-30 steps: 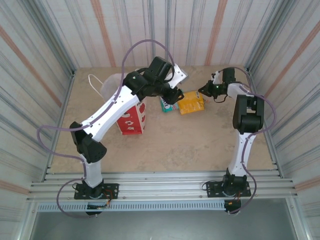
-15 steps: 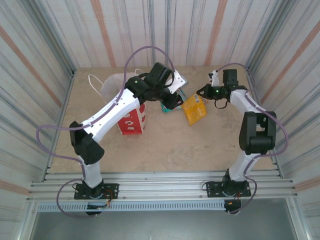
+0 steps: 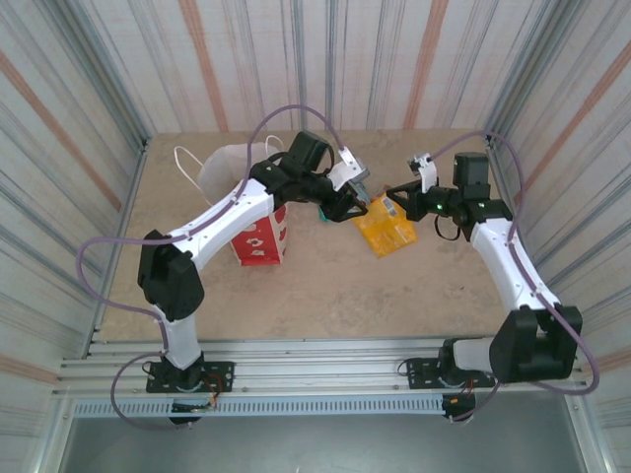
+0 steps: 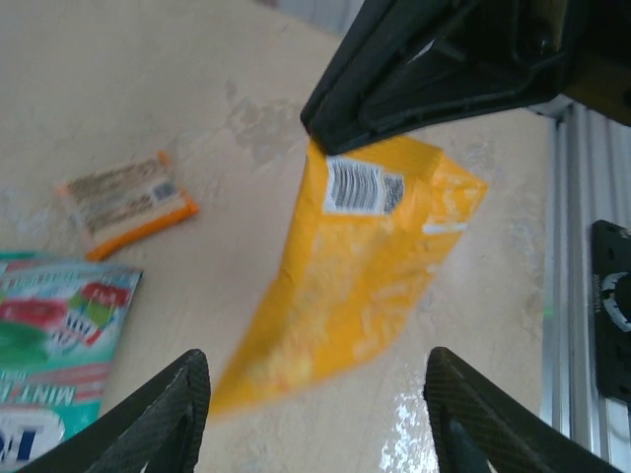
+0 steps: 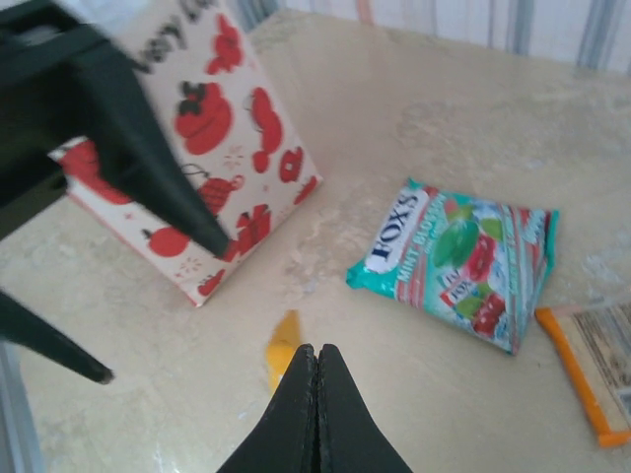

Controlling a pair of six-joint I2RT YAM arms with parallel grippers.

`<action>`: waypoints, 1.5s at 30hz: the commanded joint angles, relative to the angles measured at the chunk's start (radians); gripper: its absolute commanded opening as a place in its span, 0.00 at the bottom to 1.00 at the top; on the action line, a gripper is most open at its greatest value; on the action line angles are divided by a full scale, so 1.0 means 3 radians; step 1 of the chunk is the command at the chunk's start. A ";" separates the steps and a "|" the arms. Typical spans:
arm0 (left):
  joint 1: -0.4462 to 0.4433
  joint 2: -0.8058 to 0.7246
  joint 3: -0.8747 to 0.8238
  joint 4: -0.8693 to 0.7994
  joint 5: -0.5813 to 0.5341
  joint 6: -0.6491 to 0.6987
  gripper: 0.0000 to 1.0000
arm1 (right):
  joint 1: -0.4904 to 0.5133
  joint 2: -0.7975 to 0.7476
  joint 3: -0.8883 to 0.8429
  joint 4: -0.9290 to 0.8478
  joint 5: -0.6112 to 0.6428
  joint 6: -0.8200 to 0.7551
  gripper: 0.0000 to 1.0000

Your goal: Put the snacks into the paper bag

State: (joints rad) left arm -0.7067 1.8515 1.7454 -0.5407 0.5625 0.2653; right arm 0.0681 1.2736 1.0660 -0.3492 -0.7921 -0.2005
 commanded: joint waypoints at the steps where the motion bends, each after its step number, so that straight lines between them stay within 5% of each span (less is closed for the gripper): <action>1: -0.0017 0.0046 0.0010 0.0125 0.0412 0.0465 0.64 | 0.0030 -0.0226 -0.0065 -0.0096 -0.0319 -0.0409 0.00; 13: -0.0108 0.0239 0.0069 0.0026 0.0988 0.1037 0.59 | 0.0082 -0.0484 -0.0039 -0.0054 -0.0887 -0.0606 0.00; 25: -0.0058 0.0027 0.0077 -0.0297 0.1013 0.1146 0.13 | 0.0121 -0.0479 0.0043 0.0025 -0.0648 -0.0508 0.00; 34: 0.0002 -0.0461 0.0161 -0.0500 -0.0022 0.0533 0.00 | 0.0120 -0.0735 -0.0091 0.0400 -0.0085 0.0247 0.46; 45: 0.0376 -0.0955 0.0728 -0.0969 -0.1612 -0.0209 0.00 | 0.0425 -0.0568 -0.0342 0.0377 0.0452 0.0845 0.54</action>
State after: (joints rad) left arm -0.6239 1.6035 1.9041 -0.7448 0.2779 0.2981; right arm 0.1566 1.0847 0.9794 -0.2295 -0.7273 -0.0216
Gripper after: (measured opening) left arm 0.051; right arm 0.538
